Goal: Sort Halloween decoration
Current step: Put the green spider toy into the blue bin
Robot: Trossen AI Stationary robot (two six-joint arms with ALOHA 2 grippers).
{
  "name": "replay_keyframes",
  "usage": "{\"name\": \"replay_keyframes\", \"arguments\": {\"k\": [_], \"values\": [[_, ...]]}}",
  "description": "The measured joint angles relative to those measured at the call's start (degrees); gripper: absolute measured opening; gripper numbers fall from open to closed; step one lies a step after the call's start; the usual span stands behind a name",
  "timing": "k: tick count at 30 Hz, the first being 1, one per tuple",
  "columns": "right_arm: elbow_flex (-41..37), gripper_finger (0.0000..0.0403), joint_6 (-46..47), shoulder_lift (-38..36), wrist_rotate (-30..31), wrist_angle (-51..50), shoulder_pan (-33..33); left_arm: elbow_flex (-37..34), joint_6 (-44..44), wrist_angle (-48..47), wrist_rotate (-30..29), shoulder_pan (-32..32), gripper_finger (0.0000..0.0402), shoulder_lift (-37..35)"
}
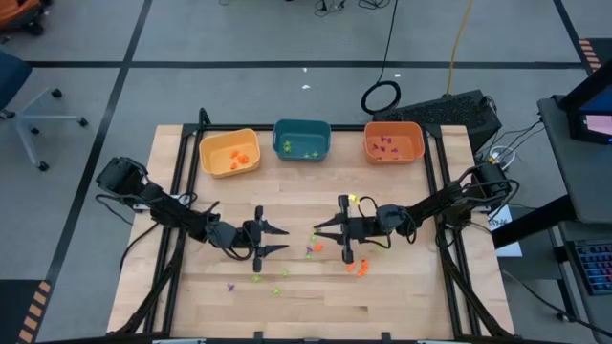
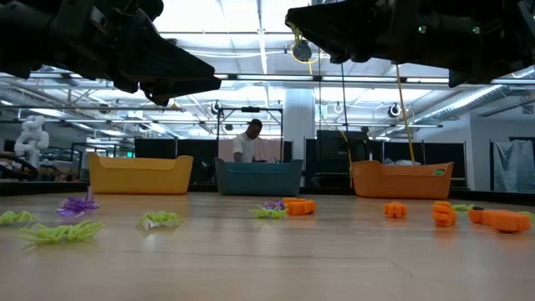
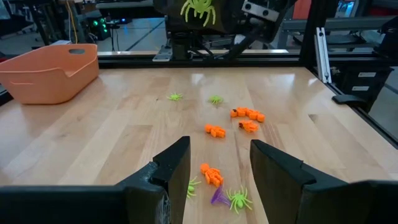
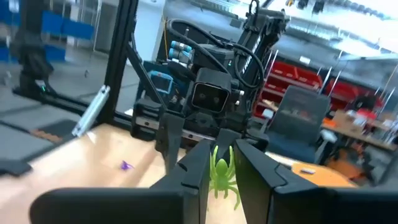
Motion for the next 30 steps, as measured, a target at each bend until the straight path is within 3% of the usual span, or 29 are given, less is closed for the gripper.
{"name": "replay_keyframes", "arguments": {"k": [13,20,22,26,30], "values": [[0.00,0.0056,24.63,0.00,0.00,0.02,0.00,0.00,-0.58,0.10,0.00,-0.02,0.0166,0.00],[0.00,0.0056,27.12,0.00,0.16,0.03,0.04,0.00,-3.47,0.57,1.88,-0.13,0.0166,0.00],[0.00,0.0056,26.80,-0.02,2.73,-0.31,0.07,0.00,-4.74,0.44,3.01,-0.13,0.0166,0.00],[0.01,0.0056,30.97,-0.04,15.58,-2.09,-1.05,0.00,-8.77,-0.10,3.89,-0.32,0.0166,0.00],[2.33,0.0056,32.68,-0.04,18.10,-9.26,-4.98,0.00,-8.76,-0.10,3.04,-0.68,0.0166,0.00]]}}
